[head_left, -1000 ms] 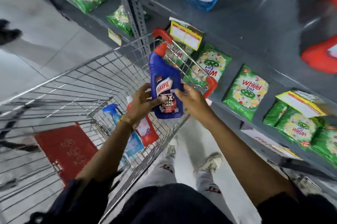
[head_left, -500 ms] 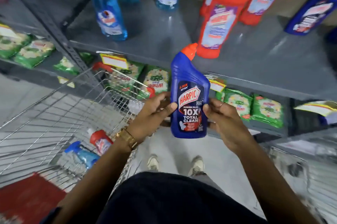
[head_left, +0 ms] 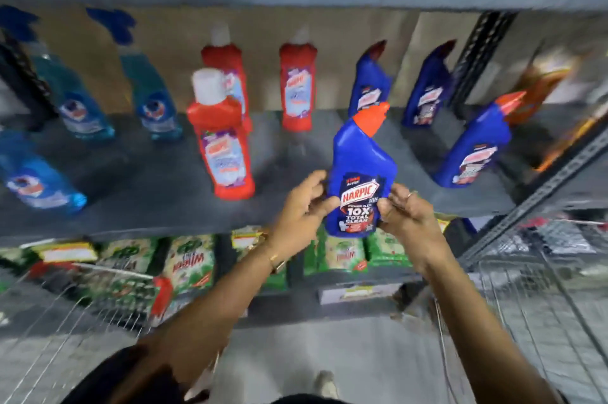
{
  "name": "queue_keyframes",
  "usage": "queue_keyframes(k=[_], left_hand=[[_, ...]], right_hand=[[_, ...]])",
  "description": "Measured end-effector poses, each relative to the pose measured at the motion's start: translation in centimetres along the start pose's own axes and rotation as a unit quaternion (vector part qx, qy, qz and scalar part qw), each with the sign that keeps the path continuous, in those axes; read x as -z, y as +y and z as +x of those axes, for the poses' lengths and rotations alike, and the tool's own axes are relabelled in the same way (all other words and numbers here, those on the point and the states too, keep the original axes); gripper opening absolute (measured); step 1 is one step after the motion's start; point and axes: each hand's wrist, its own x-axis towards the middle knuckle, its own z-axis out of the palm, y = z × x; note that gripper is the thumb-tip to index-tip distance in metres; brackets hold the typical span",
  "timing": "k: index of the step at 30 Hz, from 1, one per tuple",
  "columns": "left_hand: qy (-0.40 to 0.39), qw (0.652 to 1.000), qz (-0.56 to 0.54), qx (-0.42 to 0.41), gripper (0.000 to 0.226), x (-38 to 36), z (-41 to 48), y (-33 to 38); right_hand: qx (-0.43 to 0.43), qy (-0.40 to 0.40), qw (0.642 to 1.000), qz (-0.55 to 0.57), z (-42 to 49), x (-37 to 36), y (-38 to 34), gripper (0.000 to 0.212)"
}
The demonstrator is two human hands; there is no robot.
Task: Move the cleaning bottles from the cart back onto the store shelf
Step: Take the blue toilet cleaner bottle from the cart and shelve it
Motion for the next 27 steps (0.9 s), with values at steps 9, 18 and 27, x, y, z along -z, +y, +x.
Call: queue_keyframes(k=[9,18,27], left_hand=[[0.018,0.999,0.038,-0.02,0.039,-6.2,10.7,-4.4],[0.019,0.992,0.123,-0.034,0.028,-7.1,15.0,-5.4],[0.005,0.994,0.113,0.007,0.037,-6.8,14.3,-5.5]], right_hand=[[0.01,0.09,0.994,-0.066,7.6,8.0,1.6,0.034],[0.022,0.082,0.991,-0.1,10.9,9.7,0.9,0.039],[0.036,0.087,0.989,-0.117,10.5,9.2,1.5,0.035]])
